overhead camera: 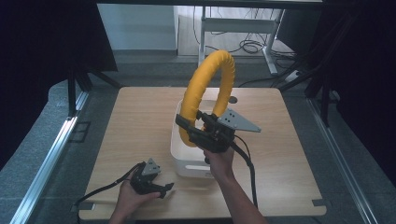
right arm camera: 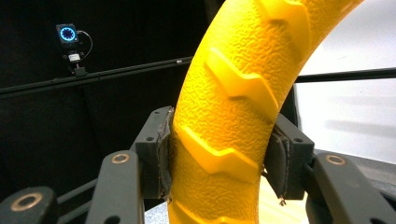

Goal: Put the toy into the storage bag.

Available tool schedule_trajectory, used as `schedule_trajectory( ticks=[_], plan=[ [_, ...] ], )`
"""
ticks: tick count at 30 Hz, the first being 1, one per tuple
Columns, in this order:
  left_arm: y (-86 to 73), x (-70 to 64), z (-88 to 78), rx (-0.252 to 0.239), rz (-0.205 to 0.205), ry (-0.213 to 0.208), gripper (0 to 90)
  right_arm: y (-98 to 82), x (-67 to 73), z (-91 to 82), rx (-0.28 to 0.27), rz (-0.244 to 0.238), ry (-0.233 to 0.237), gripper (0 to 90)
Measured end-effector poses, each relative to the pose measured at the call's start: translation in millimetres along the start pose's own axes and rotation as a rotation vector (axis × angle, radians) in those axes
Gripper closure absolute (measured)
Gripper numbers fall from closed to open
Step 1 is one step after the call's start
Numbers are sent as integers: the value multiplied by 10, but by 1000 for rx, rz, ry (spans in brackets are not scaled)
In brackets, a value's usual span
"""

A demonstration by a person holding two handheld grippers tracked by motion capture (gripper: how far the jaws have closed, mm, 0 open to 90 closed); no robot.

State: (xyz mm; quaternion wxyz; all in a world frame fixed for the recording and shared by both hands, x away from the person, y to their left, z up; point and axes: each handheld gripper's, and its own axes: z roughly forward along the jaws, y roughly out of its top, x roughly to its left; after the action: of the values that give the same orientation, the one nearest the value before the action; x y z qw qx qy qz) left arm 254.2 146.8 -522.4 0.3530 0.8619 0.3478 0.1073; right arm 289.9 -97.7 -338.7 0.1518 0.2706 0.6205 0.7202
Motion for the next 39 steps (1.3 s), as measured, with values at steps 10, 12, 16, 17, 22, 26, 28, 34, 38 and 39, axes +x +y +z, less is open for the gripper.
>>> schedule_trajectory(
  ticks=[10, 12, 16, 17, 22, 26, 28, 34, 38, 39],
  plan=[
    [-2, -2, 13, 5, 1, -3, 151, -122, 43, 63, 13, 14, 4, 483],
    [-1, -2, 11, 5, 1, -4, 151, -144, 45, 66, 18, 15, 5, 483],
    [-2, -5, 16, 2, -3, -3, 151, -181, 58, 83, 19, 21, -2, 483],
    [-2, -5, 17, 3, -3, -4, 151, -190, 60, 86, 22, 20, -2, 483],
    [-3, -6, 22, 4, -3, -4, 151, -239, 59, 101, 23, 27, -6, 482],
    [-4, -6, 24, 5, -2, -5, 151, -276, 52, 110, 19, 30, -13, 482],
    [-4, -6, 28, 6, -1, -5, 151, -296, 56, 113, 16, 37, -16, 482],
    [-4, -5, 29, 7, 1, -4, 151, -365, 53, 125, 16, 40, -29, 482],
    [-5, -6, 32, 7, 1, -5, 152, -416, 33, 137, 21, 54, -35, 482],
    [-5, -6, 32, 8, 2, -4, 151, -430, 28, 138, 24, 54, -37, 482]
  ],
)
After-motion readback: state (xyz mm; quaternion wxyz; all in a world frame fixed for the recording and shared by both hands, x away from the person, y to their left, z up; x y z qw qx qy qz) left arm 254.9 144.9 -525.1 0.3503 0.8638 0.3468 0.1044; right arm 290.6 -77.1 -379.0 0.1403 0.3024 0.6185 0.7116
